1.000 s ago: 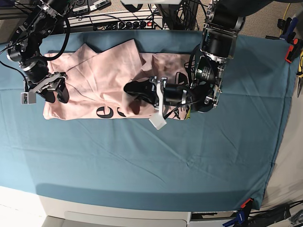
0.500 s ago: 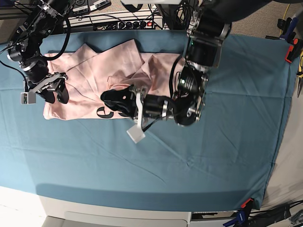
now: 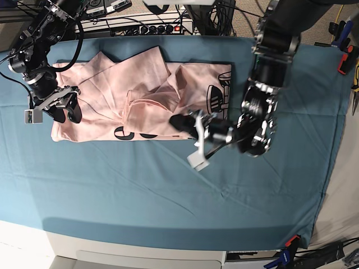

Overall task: Fold the T-shirt properly
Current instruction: 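Release and regrasp the folded side with the left gripper, smoothing it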

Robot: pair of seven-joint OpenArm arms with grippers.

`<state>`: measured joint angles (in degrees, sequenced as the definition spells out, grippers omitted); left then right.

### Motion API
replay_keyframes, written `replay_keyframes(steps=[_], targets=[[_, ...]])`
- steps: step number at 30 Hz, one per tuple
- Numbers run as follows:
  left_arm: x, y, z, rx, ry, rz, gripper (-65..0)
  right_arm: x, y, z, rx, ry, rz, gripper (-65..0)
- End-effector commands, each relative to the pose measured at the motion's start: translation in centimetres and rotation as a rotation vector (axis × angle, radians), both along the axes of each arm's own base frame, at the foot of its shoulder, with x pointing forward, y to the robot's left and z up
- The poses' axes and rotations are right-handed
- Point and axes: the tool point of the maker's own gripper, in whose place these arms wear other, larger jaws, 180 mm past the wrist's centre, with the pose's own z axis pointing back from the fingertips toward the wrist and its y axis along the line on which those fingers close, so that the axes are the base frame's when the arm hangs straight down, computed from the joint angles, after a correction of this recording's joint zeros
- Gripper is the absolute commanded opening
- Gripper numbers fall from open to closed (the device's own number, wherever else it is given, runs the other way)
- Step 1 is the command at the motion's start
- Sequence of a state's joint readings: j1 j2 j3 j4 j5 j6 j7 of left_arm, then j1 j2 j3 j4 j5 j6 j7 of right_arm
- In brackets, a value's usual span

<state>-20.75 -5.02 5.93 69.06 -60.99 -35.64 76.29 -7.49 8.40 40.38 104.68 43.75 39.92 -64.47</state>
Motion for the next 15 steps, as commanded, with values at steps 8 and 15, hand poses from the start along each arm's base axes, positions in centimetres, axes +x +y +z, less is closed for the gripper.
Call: replay_keyframes(steps=[8,15], targets=[[-0.6,1.5,0.2,-0.002,-0.029,0.017,-65.0,0.6,-0.2,1.6,-0.008,-0.059,0.005,-30.4],[-2.9,0.6,-1.1,-0.025,0.024,0.013,-65.0,0.7,-0.2,1.6,-0.007,-0.06,0.005,-30.4]])
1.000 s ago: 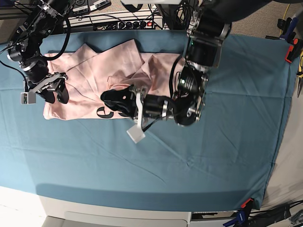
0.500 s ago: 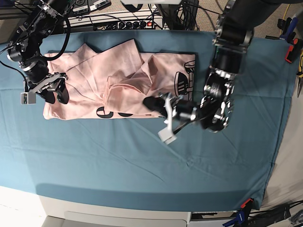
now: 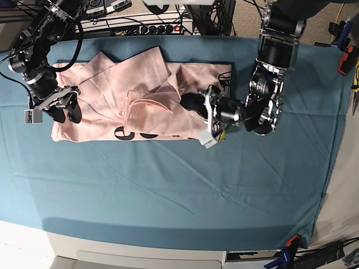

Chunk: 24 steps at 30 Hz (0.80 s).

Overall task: Fold the T-shirt properly
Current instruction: 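Release and regrasp the folded side with the left gripper, smoothing it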

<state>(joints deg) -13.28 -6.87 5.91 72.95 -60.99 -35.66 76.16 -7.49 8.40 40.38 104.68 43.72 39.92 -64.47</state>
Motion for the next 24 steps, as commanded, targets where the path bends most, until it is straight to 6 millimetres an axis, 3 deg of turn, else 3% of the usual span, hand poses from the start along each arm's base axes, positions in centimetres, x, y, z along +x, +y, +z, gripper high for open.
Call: replay_keyframes(steps=[1,14,24], targets=[[0.7,-0.7,1.4,-0.048,-0.031,0.01,-65.0,0.7,-0.2,1.6,-0.007,-0.06,0.005,-30.4],[-2.5,-7.3,3.3,-0.231,0.045,-0.016,-65.0,0.7,-0.2,1.6,-0.007,-0.061,0.005,-30.4],[-2.3,-7.9,3.9,-0.225,0.001,-0.062,-65.0,0.7,-0.2,1.7,-0.008,-0.061,0.005,-30.4]])
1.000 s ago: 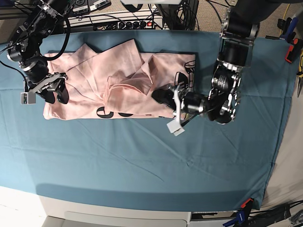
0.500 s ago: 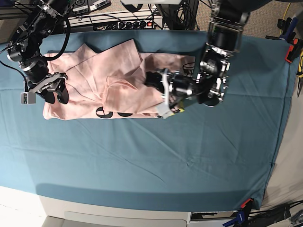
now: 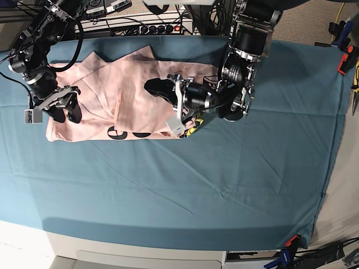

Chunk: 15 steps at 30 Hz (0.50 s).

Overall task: Fold the T-shirt properly
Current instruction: 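Release and regrasp the folded side with the left gripper, smoothing it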

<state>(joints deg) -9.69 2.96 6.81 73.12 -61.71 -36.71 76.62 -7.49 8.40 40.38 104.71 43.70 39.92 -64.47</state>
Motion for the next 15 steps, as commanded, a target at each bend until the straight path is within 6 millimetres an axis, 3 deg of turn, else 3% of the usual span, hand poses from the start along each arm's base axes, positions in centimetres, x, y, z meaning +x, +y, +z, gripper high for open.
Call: replay_keyframes(steps=[1,7,15], targets=[[1.4,-0.4,1.8,-0.036,-0.056,0.004,-65.0,0.7,-0.2,1.6,-0.007,-0.061,0.005,-30.4],[4.5,2.6,1.4,0.083,-0.146,0.026,-65.0,0.7,-0.2,1.6,-0.008,-0.061,0.004,-30.4],[8.0,8.5,-0.5,0.287,-0.192,0.115,-65.0,0.7,-0.2,1.6,-0.008,-0.061,0.004,-30.4]])
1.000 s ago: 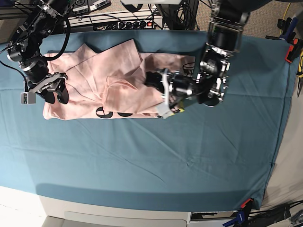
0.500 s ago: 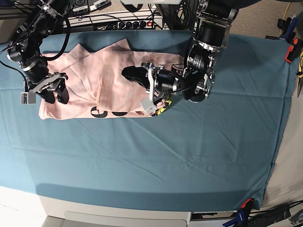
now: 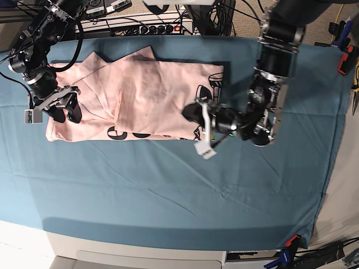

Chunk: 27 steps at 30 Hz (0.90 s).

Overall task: Fold the T-shirt properly
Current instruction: 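Release and regrasp the folded side with the left gripper, smoothing it, then grasp the shirt's hem end with the right gripper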

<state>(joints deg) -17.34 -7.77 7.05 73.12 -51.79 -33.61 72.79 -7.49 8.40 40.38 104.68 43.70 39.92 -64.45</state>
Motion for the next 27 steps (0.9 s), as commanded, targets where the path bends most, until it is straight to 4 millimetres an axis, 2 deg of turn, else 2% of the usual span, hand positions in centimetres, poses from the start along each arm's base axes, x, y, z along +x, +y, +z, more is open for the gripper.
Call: replay_keyframes(steps=[1,4,7,11,15,18,22,27], targets=[[1.7,0.4,1.4,-0.006,-0.05,0.024,-65.0,0.7,-0.2,1.6,-0.008,-0.061,0.004,-30.4],[2.2,2.5,0.7,0.048,-0.05,0.06,-65.0,0.7,-0.2,1.7,-0.009,-0.062,0.003,-30.4],[2.4,3.7,0.7,0.051,-0.046,0.075,-65.0,0.7,-0.8,1.6,-0.041,-0.056,-0.01,-30.4],[1.9,4.4,1.6,0.0,-0.046,0.041,-65.0,0.4,-4.1,2.0,-0.106,-0.025,-0.109,-30.3],[1.5,4.2,2.8,-0.071,-0.055,0.005,-47.6,-0.5,-9.0,3.5,-0.227,0.007,-0.219,-30.2],[1.5,3.8,3.3,-0.104,-0.054,0.005,-42.7,-1.1,-12.4,3.8,-0.255,0.038,-0.271,-30.2],[1.3,3.0,4.4,-0.172,-0.081,-0.023,-41.7,-0.8,-15.1,1.5,-0.087,0.102,-0.292,-29.5],[1.5,1.9,5.8,-0.208,-0.109,-0.043,-41.7,1.0,-14.5,-1.3,0.257,0.137,-0.226,-29.5]])
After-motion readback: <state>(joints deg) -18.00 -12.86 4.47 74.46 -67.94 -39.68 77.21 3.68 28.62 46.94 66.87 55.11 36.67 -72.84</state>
